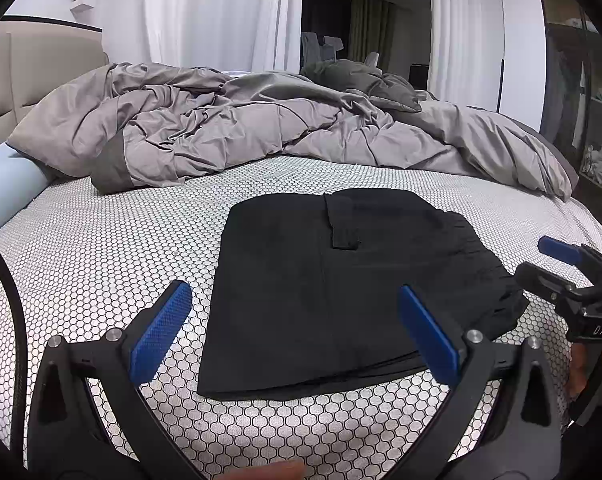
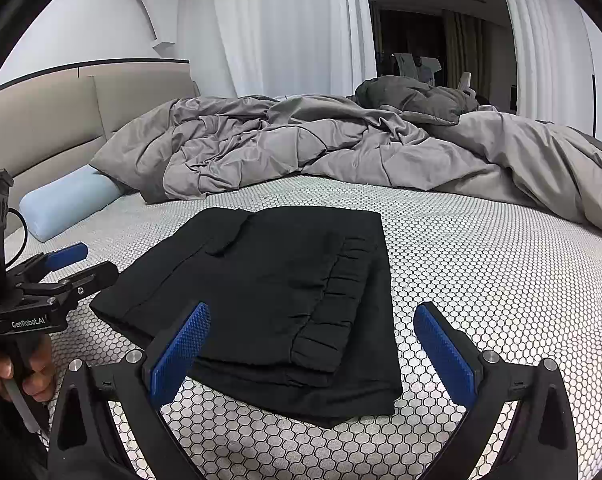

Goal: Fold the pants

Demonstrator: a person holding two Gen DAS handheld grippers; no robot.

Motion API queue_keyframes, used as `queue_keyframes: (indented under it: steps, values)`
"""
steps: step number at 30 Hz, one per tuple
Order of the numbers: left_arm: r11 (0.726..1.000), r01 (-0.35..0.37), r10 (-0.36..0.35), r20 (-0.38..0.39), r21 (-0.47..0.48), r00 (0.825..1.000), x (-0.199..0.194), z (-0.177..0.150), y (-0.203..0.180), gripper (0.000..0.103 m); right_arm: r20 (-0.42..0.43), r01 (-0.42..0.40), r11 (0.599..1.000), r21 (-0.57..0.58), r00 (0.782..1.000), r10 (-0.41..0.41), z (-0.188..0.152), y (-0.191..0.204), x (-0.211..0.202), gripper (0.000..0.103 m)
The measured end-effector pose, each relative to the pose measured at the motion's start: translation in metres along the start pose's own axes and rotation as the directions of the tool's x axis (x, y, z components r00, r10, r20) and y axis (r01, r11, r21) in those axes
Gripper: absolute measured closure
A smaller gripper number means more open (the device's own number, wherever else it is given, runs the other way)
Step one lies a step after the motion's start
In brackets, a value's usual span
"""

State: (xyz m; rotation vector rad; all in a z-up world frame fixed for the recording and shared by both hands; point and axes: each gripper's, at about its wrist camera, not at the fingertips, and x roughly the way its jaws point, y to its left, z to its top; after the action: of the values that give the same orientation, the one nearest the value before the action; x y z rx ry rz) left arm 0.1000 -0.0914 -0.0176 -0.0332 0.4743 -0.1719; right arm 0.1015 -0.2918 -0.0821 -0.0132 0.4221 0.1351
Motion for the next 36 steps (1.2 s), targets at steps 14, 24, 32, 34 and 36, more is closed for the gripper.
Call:
queue_keyframes:
  steps: [14,24,32,34,36]
  values:
    - [1.000,0.004,-0.004,0.006,0.017,1.000,0.0022,0.0011,0.0028,0.001,-0.002,0.003,1.000,-0.030,1.000,-0.003,-0.0016,0.0046,0.0027,0.000]
    - [1.000,0.002,-0.003,0.006,0.017,1.000,0.0018,0.0012,0.0021,0.001,0.000,0.004,0.999,-0.048,1.000,-0.004,-0.0027,0.0041,0.0043,0.000]
    - [1.000,0.002,-0.002,0.006,0.017,1.000,0.0016,0.0008,0.0019,0.001,0.001,0.002,0.999,-0.054,1.000,-0.002,-0.0031,0.0032,0.0036,0.000]
    - [1.000,0.003,-0.003,0.006,0.019,1.000,0.0020,0.0010,0.0029,0.001,0.003,0.002,0.999,-0.054,1.000,-0.002,-0.0032,0.0032,0.0030,0.000]
    - [1.000,0.003,-0.003,0.007,0.020,1.000,0.0021,0.0008,0.0034,0.001,0.002,0.002,0.998,-0.055,1.000,-0.002,-0.0033,0.0032,0.0029,0.000]
